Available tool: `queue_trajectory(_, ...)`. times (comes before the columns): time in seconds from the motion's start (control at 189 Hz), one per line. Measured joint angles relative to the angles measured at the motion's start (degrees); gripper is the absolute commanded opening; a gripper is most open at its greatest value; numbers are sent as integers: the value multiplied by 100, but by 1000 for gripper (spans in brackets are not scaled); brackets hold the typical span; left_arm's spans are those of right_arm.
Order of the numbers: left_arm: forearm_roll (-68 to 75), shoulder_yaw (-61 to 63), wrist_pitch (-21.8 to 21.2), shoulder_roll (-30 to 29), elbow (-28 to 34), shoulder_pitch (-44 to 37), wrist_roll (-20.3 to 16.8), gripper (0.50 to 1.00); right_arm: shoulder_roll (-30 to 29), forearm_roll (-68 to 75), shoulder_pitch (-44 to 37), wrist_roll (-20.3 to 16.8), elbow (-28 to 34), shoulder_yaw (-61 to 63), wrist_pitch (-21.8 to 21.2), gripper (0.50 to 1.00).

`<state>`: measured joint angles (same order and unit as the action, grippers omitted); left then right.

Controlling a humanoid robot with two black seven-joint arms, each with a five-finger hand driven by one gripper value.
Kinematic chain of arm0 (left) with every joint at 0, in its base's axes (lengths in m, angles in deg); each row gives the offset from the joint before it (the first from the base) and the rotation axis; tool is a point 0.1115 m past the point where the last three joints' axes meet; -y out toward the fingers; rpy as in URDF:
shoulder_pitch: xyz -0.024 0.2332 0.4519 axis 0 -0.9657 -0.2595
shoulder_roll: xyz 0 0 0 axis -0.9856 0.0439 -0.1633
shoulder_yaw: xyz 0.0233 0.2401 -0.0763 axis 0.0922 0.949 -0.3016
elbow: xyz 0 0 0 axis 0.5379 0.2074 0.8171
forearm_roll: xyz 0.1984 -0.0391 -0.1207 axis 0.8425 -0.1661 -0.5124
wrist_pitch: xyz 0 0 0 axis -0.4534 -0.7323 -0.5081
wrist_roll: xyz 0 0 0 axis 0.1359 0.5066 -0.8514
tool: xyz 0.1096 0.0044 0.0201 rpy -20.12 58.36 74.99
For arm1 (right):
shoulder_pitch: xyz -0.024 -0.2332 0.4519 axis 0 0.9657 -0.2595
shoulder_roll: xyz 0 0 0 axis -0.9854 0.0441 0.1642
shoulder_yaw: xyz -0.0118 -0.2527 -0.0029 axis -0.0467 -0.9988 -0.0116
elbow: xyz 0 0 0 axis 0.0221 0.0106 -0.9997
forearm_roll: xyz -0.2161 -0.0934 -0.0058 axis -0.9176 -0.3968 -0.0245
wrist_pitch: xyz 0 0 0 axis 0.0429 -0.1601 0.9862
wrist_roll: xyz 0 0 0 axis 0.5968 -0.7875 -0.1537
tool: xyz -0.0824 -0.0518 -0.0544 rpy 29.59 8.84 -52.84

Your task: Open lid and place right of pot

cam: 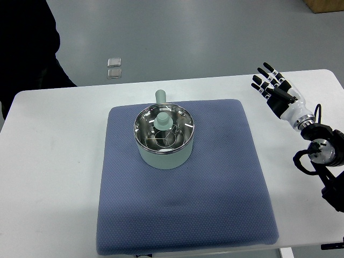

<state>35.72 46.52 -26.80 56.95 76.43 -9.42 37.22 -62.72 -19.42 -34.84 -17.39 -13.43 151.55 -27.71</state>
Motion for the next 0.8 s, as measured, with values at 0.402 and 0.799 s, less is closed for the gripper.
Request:
queue_trajectory(0.402, 0, -61, 3, 0, -1, 12, 0, 1000, 15, -12, 16, 0, -11, 0, 5, 928)
queue_trajectory(0.799, 0, -35, -5, 0, 29, -14, 0, 1000, 35, -2, -26, 6, -41, 5, -15, 928)
